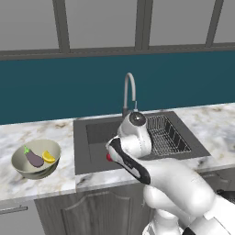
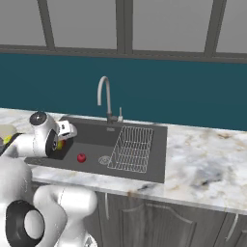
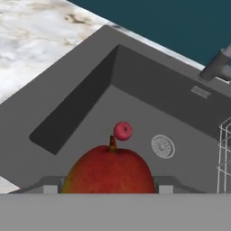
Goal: There is a mixed pile of frozen fruits and vegetables on the counter. Locate all the frozen vegetables and place the items in a bowl on the counter. Take all the frozen fruits and defrost them in a running sink.
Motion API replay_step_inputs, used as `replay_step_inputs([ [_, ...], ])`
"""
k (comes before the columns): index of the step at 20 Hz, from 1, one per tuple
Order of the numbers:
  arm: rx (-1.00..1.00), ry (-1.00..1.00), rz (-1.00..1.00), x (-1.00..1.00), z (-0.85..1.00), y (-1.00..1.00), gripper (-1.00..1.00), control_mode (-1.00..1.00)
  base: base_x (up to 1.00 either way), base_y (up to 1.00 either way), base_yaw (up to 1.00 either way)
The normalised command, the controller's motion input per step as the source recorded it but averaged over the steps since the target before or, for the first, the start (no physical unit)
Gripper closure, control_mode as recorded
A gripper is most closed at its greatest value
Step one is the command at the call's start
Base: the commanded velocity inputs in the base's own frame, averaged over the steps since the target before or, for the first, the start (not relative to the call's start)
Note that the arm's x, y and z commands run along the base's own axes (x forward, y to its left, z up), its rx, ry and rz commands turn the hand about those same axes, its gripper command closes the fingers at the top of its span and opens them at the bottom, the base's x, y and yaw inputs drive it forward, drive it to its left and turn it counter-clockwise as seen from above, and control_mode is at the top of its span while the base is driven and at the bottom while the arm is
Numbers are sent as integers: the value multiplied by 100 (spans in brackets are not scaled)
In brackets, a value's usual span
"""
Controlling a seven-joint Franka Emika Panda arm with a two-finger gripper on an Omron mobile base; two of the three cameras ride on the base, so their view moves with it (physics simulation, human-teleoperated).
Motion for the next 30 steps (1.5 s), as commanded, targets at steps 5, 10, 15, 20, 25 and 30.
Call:
replay_step_inputs([
  [5,0,13,0,90,-46,23,100,-100,0,0,0],
  [10,0,11,0,78,-68,36,100,-100,0,0,0],
  [15,0,7,0,59,-72,31,100,-100,0,0,0],
  [20,0,4,0,57,-58,31,100,-100,0,0,0],
  [25,-1,1,-3,41,-48,33,100,-100,0,0,0],
  [30,-3,0,-7,9,-44,34,100,-100,0,0,0],
])
